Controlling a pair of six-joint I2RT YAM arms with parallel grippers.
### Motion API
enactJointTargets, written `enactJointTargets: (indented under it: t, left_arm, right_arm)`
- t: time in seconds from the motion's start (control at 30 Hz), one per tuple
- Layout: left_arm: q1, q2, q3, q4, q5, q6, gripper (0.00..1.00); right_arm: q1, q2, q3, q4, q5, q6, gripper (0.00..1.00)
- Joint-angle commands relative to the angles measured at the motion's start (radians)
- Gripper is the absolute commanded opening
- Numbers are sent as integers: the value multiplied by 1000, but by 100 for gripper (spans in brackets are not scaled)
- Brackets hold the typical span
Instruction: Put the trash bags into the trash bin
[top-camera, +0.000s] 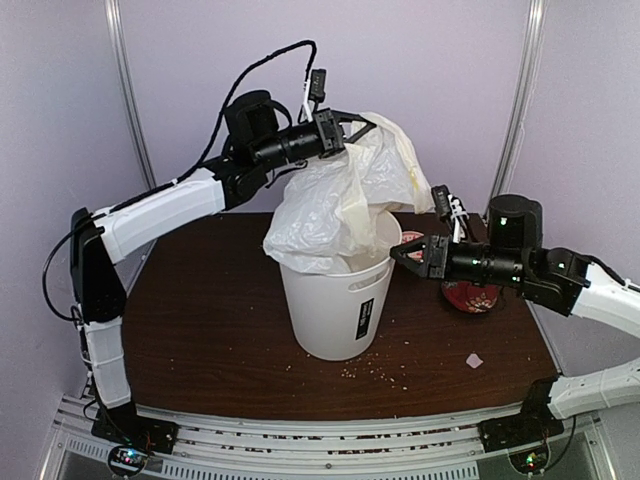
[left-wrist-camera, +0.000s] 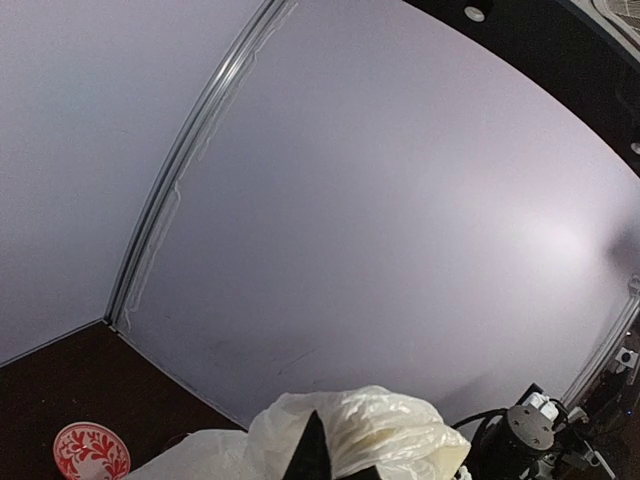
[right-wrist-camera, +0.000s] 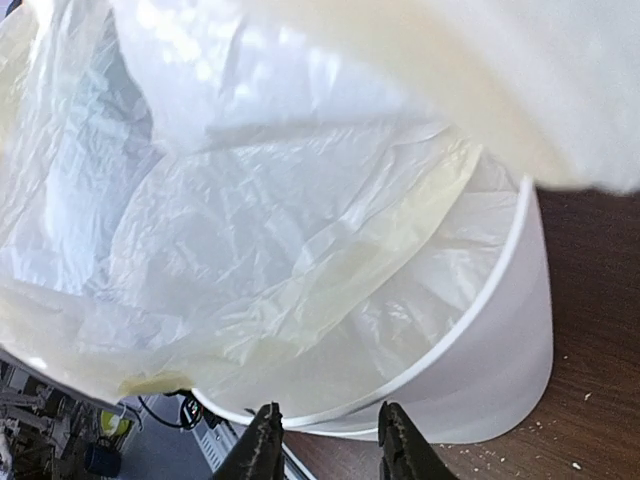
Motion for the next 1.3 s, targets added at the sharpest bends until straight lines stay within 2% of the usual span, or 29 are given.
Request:
enactJointTargets:
  t: [0.0, 0.1, 0.2, 0.27, 0.43, 0.57, 0.73, 0.9, 1.07, 1.27]
  left_arm:
    - [40, -178, -59, -153, -84, 184, 0]
    - [39, -268, -87, -313, -225, 279, 0]
    - [38, -347, -128, -427, -441, 289, 0]
    - [38, -376, -116, -535, -549, 273, 0]
    - [38, -445, -100, -793, -633, 224, 0]
    - [38, -528, -147, -1003, -771, 140, 0]
    - [38, -599, -271, -1040, -767, 65, 0]
    - [38, -623, -322, -1006, -753, 41, 0]
    - [38, -620, -326, -968, -744, 53, 0]
    - [38, -607, -320, -966, -738, 54, 0]
  right_arm:
    - [56, -25, 13, -49, -2, 3, 32]
    - [55, -94, 77, -174, 91, -22, 32]
    - [51, -112, 170, -303, 258, -45, 32]
    - [49, -84, 212, -323, 297, -54, 35]
    - [40, 68, 327, -302, 319, -40, 41]
    - [0, 158, 450, -348, 351, 10, 42]
    - [-49, 182, 461, -324, 254, 49, 49]
    - [-76, 233, 460, -236, 131, 39, 58]
    - [-99, 299, 455, -85, -25, 90, 61]
    - [-123, 376, 490, -66, -46, 129, 61]
